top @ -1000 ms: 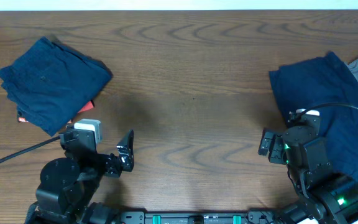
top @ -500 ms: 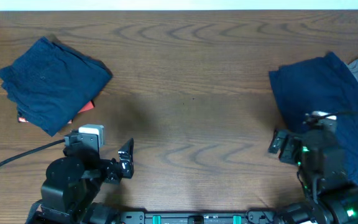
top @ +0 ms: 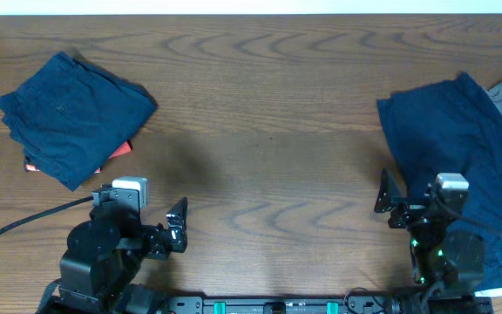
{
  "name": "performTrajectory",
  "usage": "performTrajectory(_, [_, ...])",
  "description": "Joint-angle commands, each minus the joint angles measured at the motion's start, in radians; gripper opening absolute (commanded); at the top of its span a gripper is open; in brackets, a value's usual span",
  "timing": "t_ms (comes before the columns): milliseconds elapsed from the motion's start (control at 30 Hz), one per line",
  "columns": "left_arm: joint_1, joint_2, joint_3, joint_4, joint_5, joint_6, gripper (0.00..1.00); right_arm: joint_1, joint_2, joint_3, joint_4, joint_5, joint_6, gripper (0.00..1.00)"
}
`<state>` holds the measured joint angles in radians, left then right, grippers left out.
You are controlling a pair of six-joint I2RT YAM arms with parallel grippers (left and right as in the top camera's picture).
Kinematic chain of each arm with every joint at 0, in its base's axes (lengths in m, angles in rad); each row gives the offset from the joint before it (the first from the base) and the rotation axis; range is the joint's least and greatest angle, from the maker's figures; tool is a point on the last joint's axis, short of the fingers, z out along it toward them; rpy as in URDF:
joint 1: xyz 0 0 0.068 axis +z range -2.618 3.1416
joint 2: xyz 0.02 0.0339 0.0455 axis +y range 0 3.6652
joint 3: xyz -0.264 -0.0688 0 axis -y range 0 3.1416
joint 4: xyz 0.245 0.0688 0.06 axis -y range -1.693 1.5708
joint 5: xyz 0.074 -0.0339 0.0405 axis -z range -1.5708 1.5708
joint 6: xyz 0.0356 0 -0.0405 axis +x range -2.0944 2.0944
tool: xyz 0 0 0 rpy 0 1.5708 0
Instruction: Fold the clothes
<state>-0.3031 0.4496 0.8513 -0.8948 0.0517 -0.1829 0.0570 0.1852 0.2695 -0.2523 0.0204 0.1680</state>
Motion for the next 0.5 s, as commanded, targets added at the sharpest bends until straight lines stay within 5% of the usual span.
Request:
performTrajectory(0, [-0.002,0.000,0.001,-0.003,-0.008,0.005,0.98,-0.006,-0.087,-0.098,0.099,0.006,-0.024,0.99])
performTrajectory(233, [-0.002,0.000,0.001,-0.003,-0.008,0.006,0.98,-0.006,-0.180,-0.266,0.296,0.005,-0.054,0.99])
performTrajectory(467, [-0.002,0.000,0.001,-0.003,-0.008,0.005,0.98,-0.006,-0.180,-0.264,0.181,0.001,-0.129,0.99])
